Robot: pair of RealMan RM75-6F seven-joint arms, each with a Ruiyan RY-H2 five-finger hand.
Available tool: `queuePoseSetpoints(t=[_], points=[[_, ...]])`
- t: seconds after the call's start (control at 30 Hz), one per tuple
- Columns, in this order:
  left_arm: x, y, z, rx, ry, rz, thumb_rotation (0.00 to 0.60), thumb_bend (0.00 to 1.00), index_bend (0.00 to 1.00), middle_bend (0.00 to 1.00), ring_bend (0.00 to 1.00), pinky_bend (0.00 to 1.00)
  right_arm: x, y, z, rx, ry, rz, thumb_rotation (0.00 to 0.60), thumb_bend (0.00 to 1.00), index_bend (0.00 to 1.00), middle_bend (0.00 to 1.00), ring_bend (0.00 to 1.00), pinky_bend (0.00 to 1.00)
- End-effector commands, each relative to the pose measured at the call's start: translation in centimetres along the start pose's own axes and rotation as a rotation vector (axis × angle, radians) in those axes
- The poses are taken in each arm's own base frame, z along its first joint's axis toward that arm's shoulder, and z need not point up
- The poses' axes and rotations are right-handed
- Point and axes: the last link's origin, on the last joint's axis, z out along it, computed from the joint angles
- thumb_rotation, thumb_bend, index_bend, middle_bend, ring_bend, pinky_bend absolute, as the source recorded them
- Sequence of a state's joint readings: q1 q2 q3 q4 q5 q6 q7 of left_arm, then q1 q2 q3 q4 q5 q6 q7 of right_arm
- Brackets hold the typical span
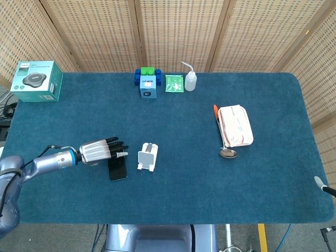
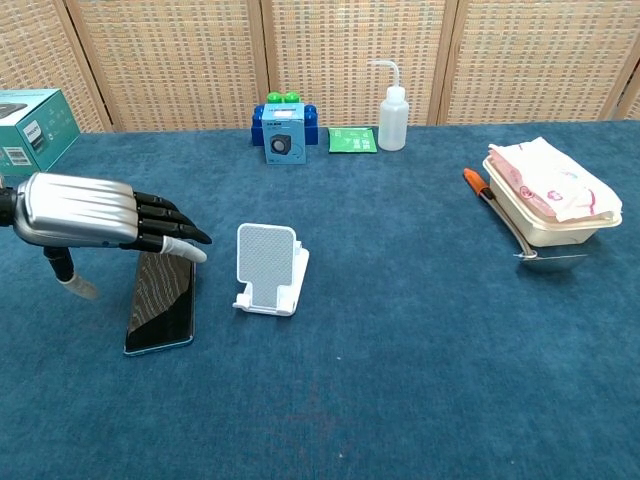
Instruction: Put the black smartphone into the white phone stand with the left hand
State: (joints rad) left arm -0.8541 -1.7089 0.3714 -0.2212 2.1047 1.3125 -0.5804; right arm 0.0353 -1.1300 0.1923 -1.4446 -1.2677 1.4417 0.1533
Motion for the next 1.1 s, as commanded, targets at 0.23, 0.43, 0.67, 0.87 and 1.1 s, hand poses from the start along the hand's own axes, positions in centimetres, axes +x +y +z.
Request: queuePoseSetpoints(t=[0.23,0.43,0.67,0.87,1.1], points=[[0.1,0.1,1.4,-0.018,-0.024,0.013,0.6,0.12,0.03,0.02,0.08,0.11,0.0,0.3,0.2,-0.009,-0.007,0.003,0.6,0.26,0.0,0.0,0.0,0.0],[0.4,0.3,2.5,-0.035,-0.037,0.024,0.6,0.12,0.05,0.03,0.09,0.11,0.0,0.5,0.3,-0.018,-0.009,0.005,0.6,0.26,0.0,0.0,0.0,0.0],[-0.1,0.7,2.9,-0.044,-0.064,0.033,0.6,0.11,0.08,0.06,0.11,0.11,0.0,0.7,0.4,-0.026,-0.009,0.01,0.6,0.26,0.0,0.0,0.0,0.0],[-0.5,1.1,3.4,-0.045,-0.076,0.04,0.6,0.12,0.2,0.18,0.22,0.11,0.0,0.7,0.4,-0.026,-0.015,0.015,0.6,0.26,0.0,0.0,0.0,0.0],[-0.6,1.5,3.4,-0.045,-0.063,0.043,0.6,0.16,0.39,0.32,0.37,0.23,0.0,0.7,0.4,-0.024,-0.017,0.021,0.6,0.26,0.0,0.0,0.0,0.0]])
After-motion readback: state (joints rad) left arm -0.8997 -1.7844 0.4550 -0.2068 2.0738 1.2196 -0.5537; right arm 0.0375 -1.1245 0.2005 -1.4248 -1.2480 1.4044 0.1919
